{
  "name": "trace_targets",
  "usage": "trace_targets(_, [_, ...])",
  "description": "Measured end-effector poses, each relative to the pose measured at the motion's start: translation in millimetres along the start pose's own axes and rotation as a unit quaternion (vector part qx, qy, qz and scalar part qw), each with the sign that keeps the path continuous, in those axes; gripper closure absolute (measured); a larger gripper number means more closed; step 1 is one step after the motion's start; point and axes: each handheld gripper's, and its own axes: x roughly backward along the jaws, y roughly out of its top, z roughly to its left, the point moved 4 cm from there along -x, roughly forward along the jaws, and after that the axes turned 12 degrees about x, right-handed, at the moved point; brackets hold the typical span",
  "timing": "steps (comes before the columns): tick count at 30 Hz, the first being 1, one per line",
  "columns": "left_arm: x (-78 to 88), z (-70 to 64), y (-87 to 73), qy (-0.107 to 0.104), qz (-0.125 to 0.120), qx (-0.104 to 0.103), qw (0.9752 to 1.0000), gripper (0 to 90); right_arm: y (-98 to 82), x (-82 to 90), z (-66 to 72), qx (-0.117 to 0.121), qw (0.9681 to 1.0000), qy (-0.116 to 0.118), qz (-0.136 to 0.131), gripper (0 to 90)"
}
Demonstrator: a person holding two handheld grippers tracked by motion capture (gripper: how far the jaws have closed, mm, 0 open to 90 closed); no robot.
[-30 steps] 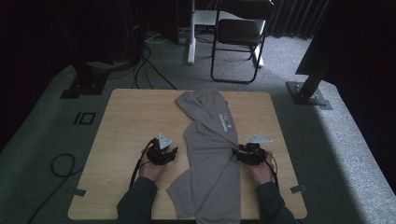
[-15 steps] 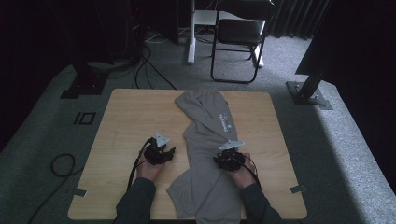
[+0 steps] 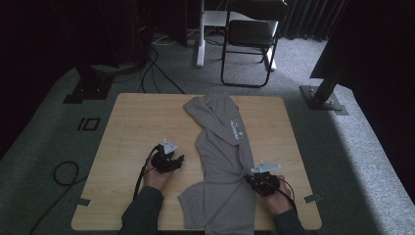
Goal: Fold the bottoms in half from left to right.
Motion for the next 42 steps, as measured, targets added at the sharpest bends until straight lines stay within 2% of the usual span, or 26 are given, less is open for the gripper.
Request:
trace_targets(2, [0.0,0.0,0.0,0.000,0.000,0.000,1.0000,49.3,-7.9,4.9,-1.1,-0.008,0.9999,-0.007,0.007,89.0])
trace_targets(3, [0.0,0.0,0.1,-0.001,0.000,0.000,1.0000,49.2,-10.6,7.7,-1.9,-0.017,0.9998,-0.010,0.004,83.8])
trace_targets(5, [-0.2,0.2,0.2,-0.001,0.000,0.001,1.0000,49.2,-8.9,11.6,-1.1,-0.021,0.9997,-0.004,-0.014,74.4])
trace_targets(8, [-0.2,0.2,0.2,-0.001,0.000,0.002,1.0000,49.2,8.1,11.7,8.0,-0.015,0.9979,0.024,-0.058,63.8])
trace_targets(12, [-0.3,1.0,0.3,-0.003,0.003,0.006,1.0000,48.9,37.0,-6.5,23.7,0.003,0.9963,0.046,-0.073,57.3])
trace_targets(14, [-0.5,2.0,0.5,-0.006,0.004,0.011,0.9999,48.6,49.4,-20.3,30.6,0.017,0.9956,0.056,-0.073,55.4])
trace_targets(18, [-0.6,2.2,0.5,-0.006,0.004,0.012,0.9999,48.2,63.9,-45.3,41.1,0.044,0.9963,0.056,-0.049,52.4])
trace_targets(19, [-0.5,2.1,0.5,-0.005,0.004,0.012,0.9999,48.2,64.7,-48.7,42.3,0.050,0.9966,0.053,-0.038,52.7])
trace_targets(20, [-0.5,2.1,0.5,-0.005,0.004,0.012,0.9999,48.2,64.7,-53.0,43.1,0.057,0.9971,0.044,-0.026,58.3])
trace_targets(22, [-0.6,2.4,0.5,-0.006,0.004,0.012,0.9999,48.0,61.2,-55.3,43.1,0.058,0.9971,0.049,-0.008,80.9])
trace_targets(23, [-0.6,2.3,0.5,-0.006,0.004,0.012,0.9999,47.9,59.0,-52.2,43.6,0.058,0.9970,0.051,-0.008,87.0])
trace_targets(24, [-0.6,2.2,0.5,-0.006,0.005,0.012,0.9999,47.9,56.3,-47.8,43.7,0.059,0.9968,0.054,-0.008,89.4])
trace_targets(28, [-0.4,1.8,0.4,-0.005,0.005,0.010,0.9999,47.9,38.8,-20.9,43.7,0.062,0.9964,0.055,-0.021,89.8])
trace_targets(32, [-0.5,1.8,0.5,-0.005,0.004,0.010,0.9999,47.9,11.1,8.7,36.8,0.049,0.9965,0.061,-0.031,89.4])
trace_targets(37, [-0.6,1.9,0.5,-0.006,0.004,0.011,0.9999,47.9,-20.8,24.0,22.6,0.022,0.9986,0.047,-0.014,89.3])
trace_targets(42, [-0.6,1.8,0.5,-0.005,0.004,0.010,0.9999,47.9,-34.1,34.1,16.4,0.014,0.9990,0.041,0.004,88.5])
